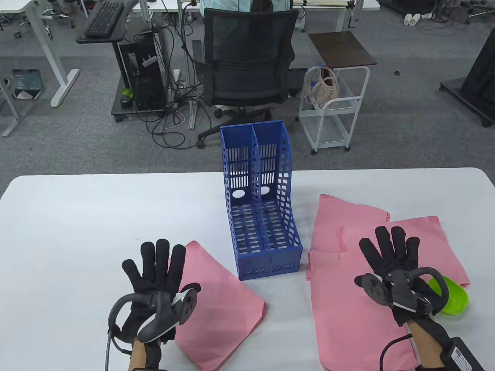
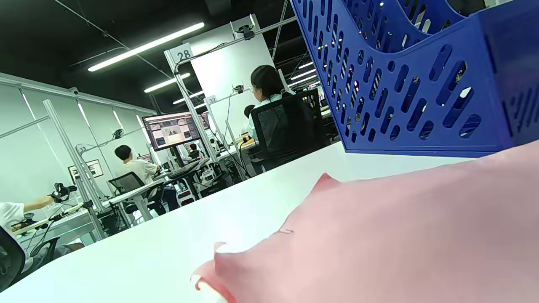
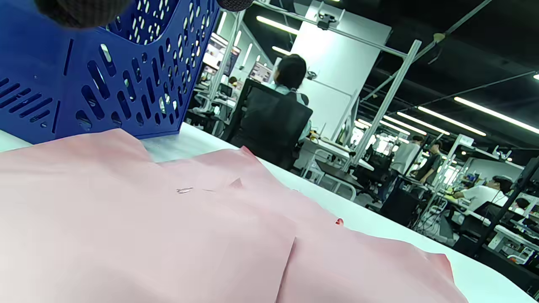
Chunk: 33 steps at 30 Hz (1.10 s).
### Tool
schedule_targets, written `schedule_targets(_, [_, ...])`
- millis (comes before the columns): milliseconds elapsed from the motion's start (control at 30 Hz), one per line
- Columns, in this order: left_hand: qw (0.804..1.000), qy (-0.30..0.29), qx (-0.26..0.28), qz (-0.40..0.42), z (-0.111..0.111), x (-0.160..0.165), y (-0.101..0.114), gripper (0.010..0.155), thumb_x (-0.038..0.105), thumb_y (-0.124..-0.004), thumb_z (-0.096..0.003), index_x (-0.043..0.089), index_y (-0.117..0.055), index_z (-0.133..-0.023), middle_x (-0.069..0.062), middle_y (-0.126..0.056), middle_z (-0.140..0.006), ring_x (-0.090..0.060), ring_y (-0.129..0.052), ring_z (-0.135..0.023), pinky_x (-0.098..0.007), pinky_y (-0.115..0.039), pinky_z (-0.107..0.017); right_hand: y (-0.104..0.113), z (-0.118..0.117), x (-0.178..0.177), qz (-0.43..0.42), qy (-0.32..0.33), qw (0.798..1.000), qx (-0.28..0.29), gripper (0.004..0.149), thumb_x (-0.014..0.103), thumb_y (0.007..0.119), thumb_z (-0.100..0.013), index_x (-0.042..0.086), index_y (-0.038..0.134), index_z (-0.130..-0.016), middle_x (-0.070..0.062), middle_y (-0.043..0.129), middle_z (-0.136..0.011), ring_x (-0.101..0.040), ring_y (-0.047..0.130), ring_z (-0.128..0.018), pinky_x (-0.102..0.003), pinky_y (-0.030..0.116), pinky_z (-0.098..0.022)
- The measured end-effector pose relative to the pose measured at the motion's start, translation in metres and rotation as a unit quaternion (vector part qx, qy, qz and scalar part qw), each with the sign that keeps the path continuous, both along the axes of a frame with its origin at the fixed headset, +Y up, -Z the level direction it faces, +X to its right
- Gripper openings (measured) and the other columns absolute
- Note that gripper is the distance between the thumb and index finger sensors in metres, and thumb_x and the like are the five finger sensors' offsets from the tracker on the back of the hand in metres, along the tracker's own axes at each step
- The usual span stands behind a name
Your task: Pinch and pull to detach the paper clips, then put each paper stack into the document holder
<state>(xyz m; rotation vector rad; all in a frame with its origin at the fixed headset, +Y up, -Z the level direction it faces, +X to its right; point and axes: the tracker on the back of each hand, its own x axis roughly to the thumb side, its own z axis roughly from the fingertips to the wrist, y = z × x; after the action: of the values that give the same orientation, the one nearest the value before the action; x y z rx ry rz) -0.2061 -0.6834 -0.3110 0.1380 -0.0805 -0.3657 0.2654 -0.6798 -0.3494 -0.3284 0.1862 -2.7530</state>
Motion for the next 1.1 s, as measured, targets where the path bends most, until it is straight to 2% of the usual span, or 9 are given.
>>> schedule_targets(267, [1.000,0.013,0.001,0.014,0.000,-0.002,0.003,0.090,0.064,-0.027,-0.0493,0.012,0.002,-0.117,-0.026,-0.004,-0.122,-0.058,-0.006,-0.109,-0.082,-0.025,-0.071,0.001,0.000,0.001,-0.006,-0.001,1.000,0.008,0.088,0.064,0.052,-0.052,0.018,0.018,-0.119,-0.034,0.005,-0.120,-0.063,0.006,-0.104,-0.074,0.017,-0.074])
schedule_targets(533, [0.996,0.079,-0.015,0.033,-0.006,-0.020,0.001,0.092,0.065,-0.028,-0.0503,0.009,-0.002,-0.118,-0.027,-0.011,-0.123,-0.058,-0.015,-0.111,-0.075,-0.028,-0.075,0.008,0.002,0.005,-0.030,-0.008,0.999,0.017,0.088,0.064,0.052,-0.052,0.017,0.019,-0.119,-0.034,0.005,-0.120,-0.064,0.005,-0.104,-0.074,0.018,-0.074])
schedule_targets(600, [0.992,0.111,-0.020,0.057,-0.009,-0.030,-0.001,0.093,0.066,-0.033,-0.0515,0.007,-0.004,-0.118,-0.028,-0.014,-0.123,-0.058,-0.018,-0.111,-0.073,-0.029,-0.076,0.007,0.002,0.005,-0.031,-0.008,0.999,0.015,0.088,0.064,0.052,-0.052,0.017,0.019,-0.119,-0.034,0.005,-0.120,-0.064,0.006,-0.104,-0.074,0.018,-0.074])
schedule_targets(633, [0.988,0.133,-0.031,0.069,-0.011,-0.035,-0.003,0.093,0.064,-0.038,-0.0540,0.006,-0.006,-0.119,-0.027,-0.016,-0.124,-0.056,-0.020,-0.112,-0.070,-0.031,-0.078,0.006,0.002,0.005,-0.032,-0.008,0.999,0.013,0.088,0.064,0.052,-0.052,0.017,0.019,-0.119,-0.034,0.005,-0.120,-0.064,0.006,-0.104,-0.074,0.018,-0.074])
schedule_targets(667, [0.985,0.151,-0.049,0.075,-0.014,-0.041,-0.006,0.097,0.067,-0.038,-0.0516,0.005,-0.006,-0.118,-0.031,-0.016,-0.122,-0.061,-0.020,-0.109,-0.073,-0.029,-0.075,0.005,0.001,0.005,-0.032,-0.008,0.999,0.009,0.088,0.064,0.052,-0.052,0.017,0.019,-0.119,-0.034,0.005,-0.120,-0.064,0.006,-0.104,-0.074,0.018,-0.074])
schedule_targets(733, [0.973,0.195,-0.088,0.089,-0.019,-0.051,-0.014,0.098,0.066,-0.043,-0.0534,0.003,-0.007,-0.119,-0.030,-0.017,-0.123,-0.060,-0.022,-0.110,-0.070,-0.030,-0.077,0.004,0.000,0.004,-0.029,-0.007,1.000,0.001,0.088,0.064,0.052,-0.052,0.017,0.019,-0.119,-0.035,0.005,-0.120,-0.064,0.005,-0.104,-0.074,0.017,-0.074])
schedule_targets(833, [0.947,0.241,-0.160,0.137,-0.028,-0.066,-0.035,0.101,0.067,-0.048,-0.0529,0.001,-0.010,-0.119,-0.031,-0.020,-0.123,-0.060,-0.025,-0.110,-0.070,-0.033,-0.077,0.005,0.000,0.004,-0.027,-0.006,1.000,0.000,0.088,0.064,0.052,-0.053,0.017,0.019,-0.119,-0.034,0.004,-0.120,-0.064,0.005,-0.103,-0.074,0.018,-0.074])
schedule_targets(967, [0.916,0.284,-0.215,0.186,-0.043,-0.081,-0.062,0.101,0.066,-0.054,-0.0519,0.003,-0.011,-0.119,-0.028,-0.027,-0.124,-0.056,-0.034,-0.112,-0.069,-0.040,-0.078,0.003,0.000,0.004,-0.034,-0.007,0.999,-0.004,0.088,0.064,0.052,-0.052,0.017,0.020,-0.119,-0.035,0.005,-0.120,-0.064,0.005,-0.103,-0.074,0.018,-0.074])
schedule_targets(1100, [0.889,0.305,-0.236,0.247,-0.047,-0.086,-0.078,0.103,0.063,-0.059,-0.0522,0.001,-0.009,-0.118,-0.026,-0.036,-0.123,-0.053,-0.043,-0.112,-0.067,-0.044,-0.078,0.000,-0.002,0.003,-0.033,-0.005,0.999,-0.014,0.088,0.064,0.052,-0.053,0.017,0.020,-0.119,-0.035,0.005,-0.120,-0.064,0.005,-0.103,-0.074,0.018,-0.074])
